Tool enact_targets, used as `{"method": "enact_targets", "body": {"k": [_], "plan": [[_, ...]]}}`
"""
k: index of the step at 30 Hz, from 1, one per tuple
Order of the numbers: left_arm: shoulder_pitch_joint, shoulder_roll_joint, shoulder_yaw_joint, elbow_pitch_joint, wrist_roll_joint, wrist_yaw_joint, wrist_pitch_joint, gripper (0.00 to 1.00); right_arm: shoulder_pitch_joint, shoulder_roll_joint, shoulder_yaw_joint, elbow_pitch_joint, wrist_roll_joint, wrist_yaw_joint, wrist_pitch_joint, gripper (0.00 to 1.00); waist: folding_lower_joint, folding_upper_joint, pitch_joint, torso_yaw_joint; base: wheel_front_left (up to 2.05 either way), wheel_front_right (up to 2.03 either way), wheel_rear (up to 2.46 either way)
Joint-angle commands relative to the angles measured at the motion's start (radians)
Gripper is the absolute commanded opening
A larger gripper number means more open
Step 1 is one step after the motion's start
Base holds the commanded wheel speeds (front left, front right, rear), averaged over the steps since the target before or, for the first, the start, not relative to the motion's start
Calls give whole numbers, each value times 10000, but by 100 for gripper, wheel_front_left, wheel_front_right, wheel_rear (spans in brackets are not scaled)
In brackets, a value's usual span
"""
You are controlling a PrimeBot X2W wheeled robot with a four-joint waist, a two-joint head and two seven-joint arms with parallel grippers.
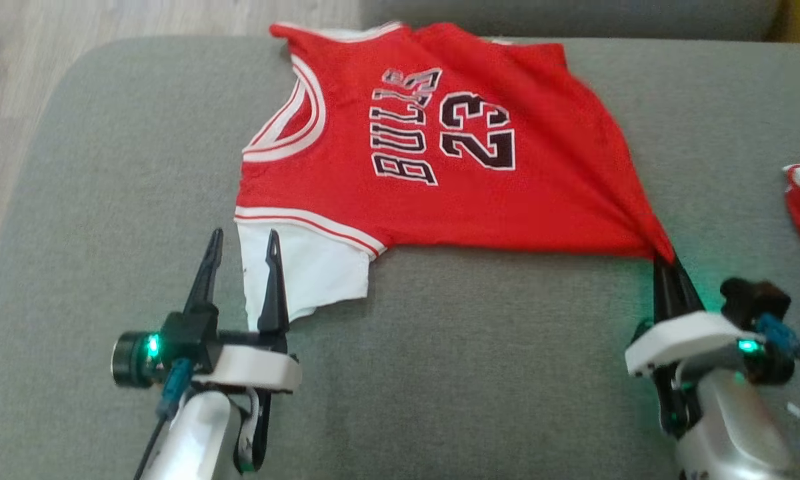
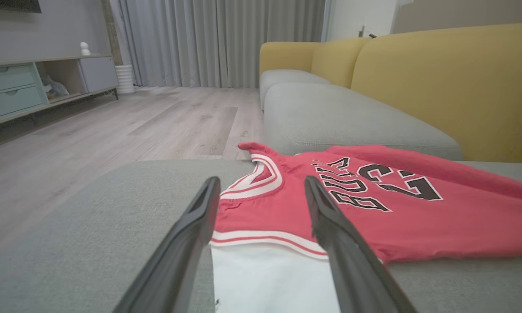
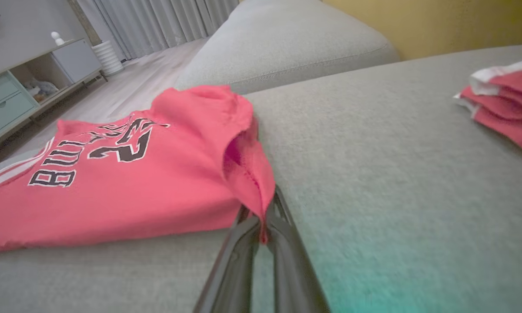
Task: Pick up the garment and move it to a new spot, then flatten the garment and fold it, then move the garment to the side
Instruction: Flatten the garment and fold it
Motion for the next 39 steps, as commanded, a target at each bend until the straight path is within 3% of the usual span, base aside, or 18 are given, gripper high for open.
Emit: {"method": "enact_targets", "body": {"k": [1, 7, 9, 10, 19, 25, 30, 39], "plan": [[-42, 40, 447, -217, 157, -32, -80, 100, -68, -20, 153, -366, -40, 35, -124, 0, 1, 0, -232, -219, 0, 0, 0], [138, -74, 554, -164, 243, -136, -80, 100, 296, -20, -16, -815, 242, 35, 366, 0, 1, 0, -407, -364, 0, 0, 0], [167, -112, 570, -152, 272, -162, -80, 100, 360, -20, -114, -1003, 250, 35, 457, 83, 1, 0, -426, -357, 0, 0, 0], [183, -129, 576, -143, 286, -178, -80, 100, 378, -20, -208, -1087, 251, 35, 487, 100, 1, 0, -429, -349, 0, 0, 0], [206, -210, 705, -22, 432, -291, -80, 100, 517, -20, -880, -1854, -451, 35, 311, 100, 1, 0, -392, -209, 0, 0, 0], [259, -242, 861, -75, 491, -321, -80, 100, 1017, -20, 327, -3420, -555, 35, -99, 100, 1, 0, -451, -187, 0, 0, 0], [344, -277, 799, 5, 448, -410, -80, 100, 1883, -20, 514, -4688, -597, 35, -130, 100, 1, 0, -452, -163, 0, 0, 0], [52, -176, 513, 1807, 485, -549, 585, 100, 2153, -20, 614, -5193, -634, 35, -133, 100, 1, 0, -254, -308, 0, 0, 0]]}}
